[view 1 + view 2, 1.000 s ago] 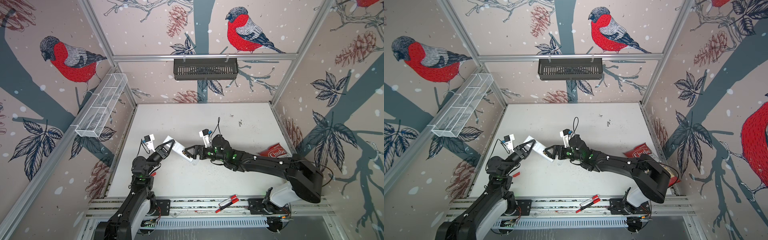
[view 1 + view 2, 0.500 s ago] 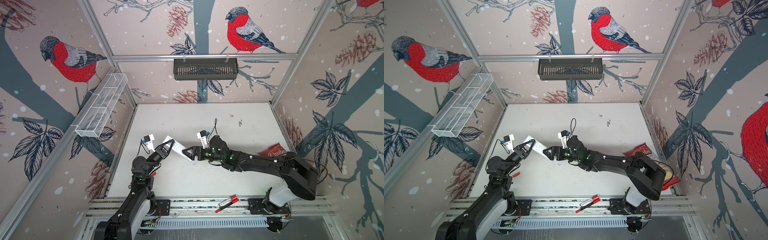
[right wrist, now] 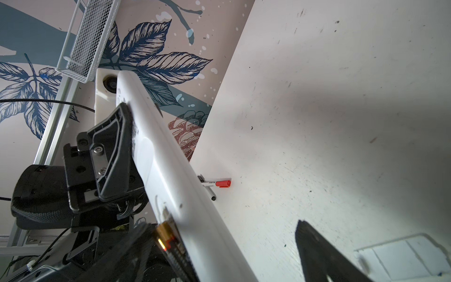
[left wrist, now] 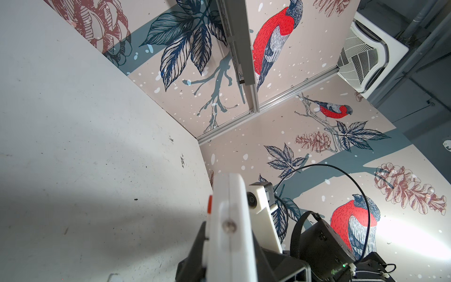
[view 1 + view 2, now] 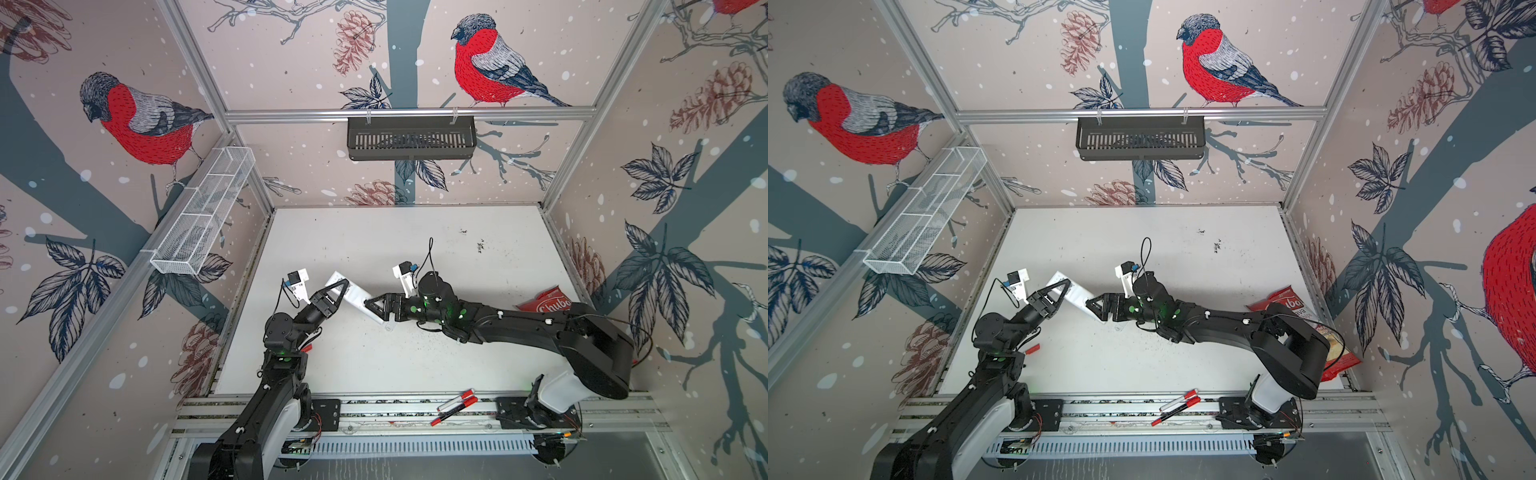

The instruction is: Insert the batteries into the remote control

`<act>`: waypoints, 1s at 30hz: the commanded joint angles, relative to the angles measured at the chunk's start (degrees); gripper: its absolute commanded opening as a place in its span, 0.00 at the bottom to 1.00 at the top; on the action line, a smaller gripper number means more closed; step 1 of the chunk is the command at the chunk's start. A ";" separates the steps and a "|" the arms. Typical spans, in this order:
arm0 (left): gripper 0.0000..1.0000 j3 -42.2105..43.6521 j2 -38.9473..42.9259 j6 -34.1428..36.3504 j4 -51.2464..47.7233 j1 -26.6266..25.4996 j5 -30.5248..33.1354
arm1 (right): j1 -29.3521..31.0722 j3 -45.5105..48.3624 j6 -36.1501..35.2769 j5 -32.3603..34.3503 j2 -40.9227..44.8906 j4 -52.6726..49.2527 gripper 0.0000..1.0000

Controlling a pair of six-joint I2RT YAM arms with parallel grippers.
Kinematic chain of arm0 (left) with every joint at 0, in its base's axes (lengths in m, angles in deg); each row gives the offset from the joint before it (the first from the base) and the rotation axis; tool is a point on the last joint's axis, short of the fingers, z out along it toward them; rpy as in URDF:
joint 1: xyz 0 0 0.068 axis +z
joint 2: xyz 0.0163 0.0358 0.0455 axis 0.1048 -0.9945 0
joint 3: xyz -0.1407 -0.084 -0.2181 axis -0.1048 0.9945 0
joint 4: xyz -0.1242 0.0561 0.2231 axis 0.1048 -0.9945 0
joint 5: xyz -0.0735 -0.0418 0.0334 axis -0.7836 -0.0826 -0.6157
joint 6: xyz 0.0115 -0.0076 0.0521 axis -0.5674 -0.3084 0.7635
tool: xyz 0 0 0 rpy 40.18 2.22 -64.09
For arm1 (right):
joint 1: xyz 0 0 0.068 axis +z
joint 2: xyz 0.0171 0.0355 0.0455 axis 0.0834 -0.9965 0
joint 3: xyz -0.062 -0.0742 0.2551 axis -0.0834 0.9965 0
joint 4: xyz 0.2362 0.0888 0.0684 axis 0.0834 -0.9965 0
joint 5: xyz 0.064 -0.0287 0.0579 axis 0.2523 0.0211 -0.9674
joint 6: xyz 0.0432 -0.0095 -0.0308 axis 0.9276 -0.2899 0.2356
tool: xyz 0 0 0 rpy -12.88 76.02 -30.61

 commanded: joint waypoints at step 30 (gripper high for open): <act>0.00 -0.42 0.06 -0.74 6.17 0.05 -0.19 | -0.08 1.78 -1.05 -0.32 -0.52 1.45 0.68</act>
